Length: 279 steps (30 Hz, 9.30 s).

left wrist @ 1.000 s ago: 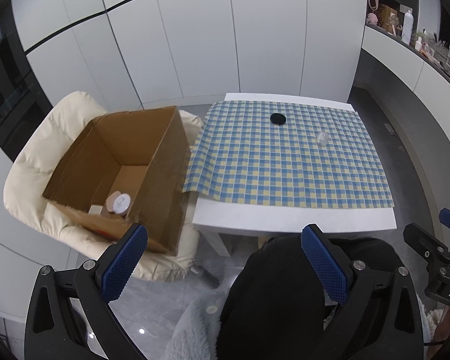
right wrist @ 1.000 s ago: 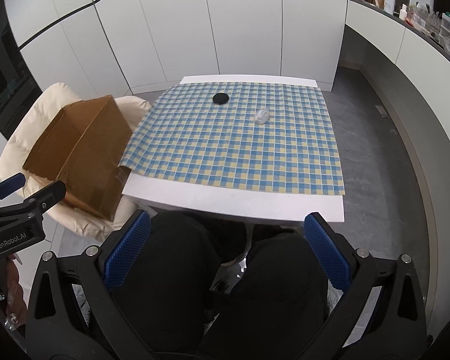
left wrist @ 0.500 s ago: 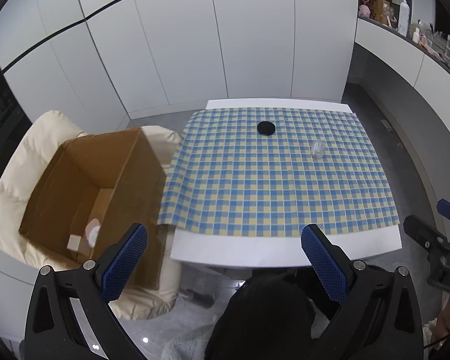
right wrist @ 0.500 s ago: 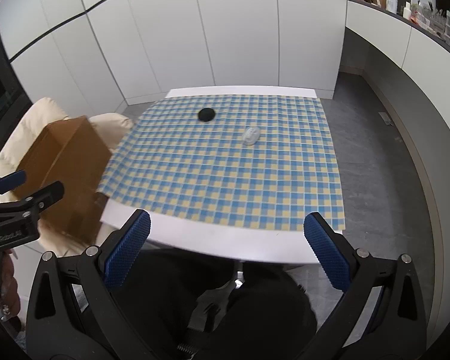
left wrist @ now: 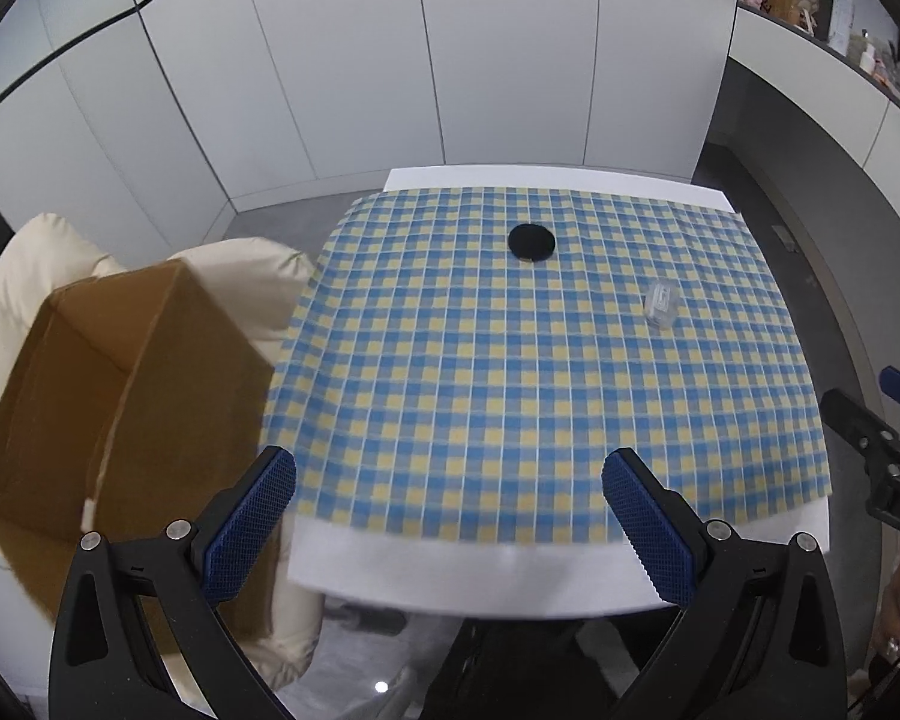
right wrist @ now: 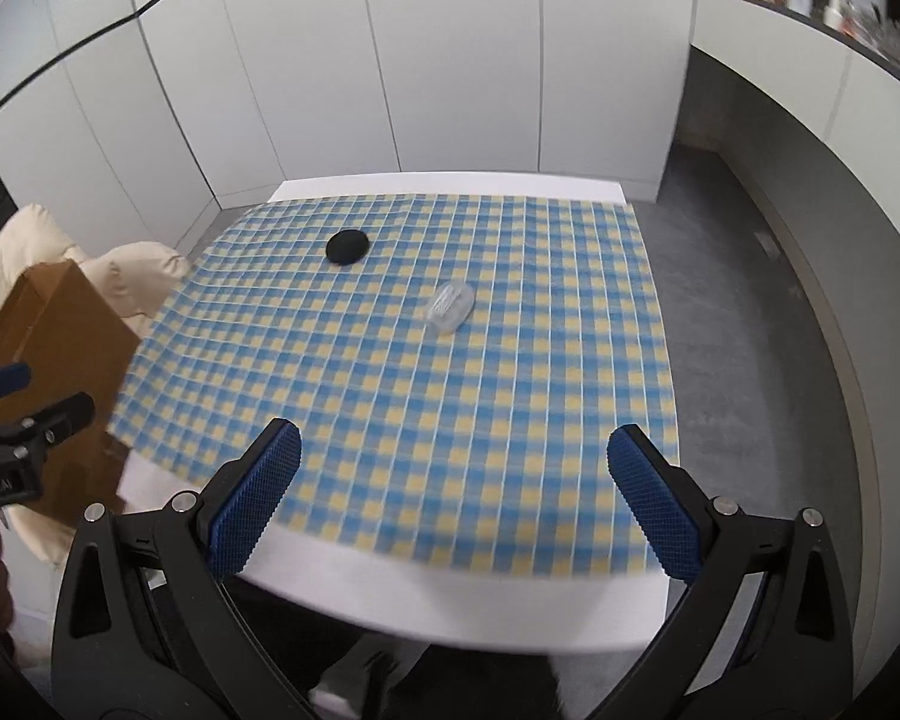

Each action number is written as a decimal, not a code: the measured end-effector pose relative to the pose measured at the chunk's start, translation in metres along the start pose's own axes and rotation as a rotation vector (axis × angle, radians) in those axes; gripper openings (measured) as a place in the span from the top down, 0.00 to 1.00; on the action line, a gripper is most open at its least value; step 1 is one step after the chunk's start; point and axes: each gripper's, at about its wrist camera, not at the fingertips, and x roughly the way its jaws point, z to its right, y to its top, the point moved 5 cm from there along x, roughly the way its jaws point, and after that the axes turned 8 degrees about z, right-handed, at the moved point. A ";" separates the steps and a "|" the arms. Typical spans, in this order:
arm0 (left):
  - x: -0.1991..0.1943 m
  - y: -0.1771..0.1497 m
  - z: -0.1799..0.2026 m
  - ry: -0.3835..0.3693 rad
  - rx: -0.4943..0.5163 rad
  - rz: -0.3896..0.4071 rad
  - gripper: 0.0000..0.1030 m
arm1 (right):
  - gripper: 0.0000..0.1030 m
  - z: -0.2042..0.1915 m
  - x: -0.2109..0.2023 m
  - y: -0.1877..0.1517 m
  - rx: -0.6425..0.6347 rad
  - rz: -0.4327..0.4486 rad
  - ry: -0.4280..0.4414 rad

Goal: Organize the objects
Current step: 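Grasp the black round puff with the left tool while the right tool grasps the clear case, then lift the black puff with the left tool while the right tool lifts the clear case, then carry the black puff with the left tool while the right tool carries the case toward the box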

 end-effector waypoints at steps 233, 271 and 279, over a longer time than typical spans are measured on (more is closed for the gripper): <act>-0.238 -0.096 -0.068 0.045 -0.083 0.202 0.58 | 0.42 -0.092 -0.232 -0.079 -0.007 -0.015 0.032; -0.254 -0.170 -0.250 0.332 -0.414 0.140 0.57 | 0.42 -0.341 -0.203 -0.068 -0.462 -0.036 0.400; -0.240 -0.159 -0.259 0.320 -0.424 0.138 0.57 | 0.42 -0.349 -0.190 -0.058 -0.460 -0.060 0.431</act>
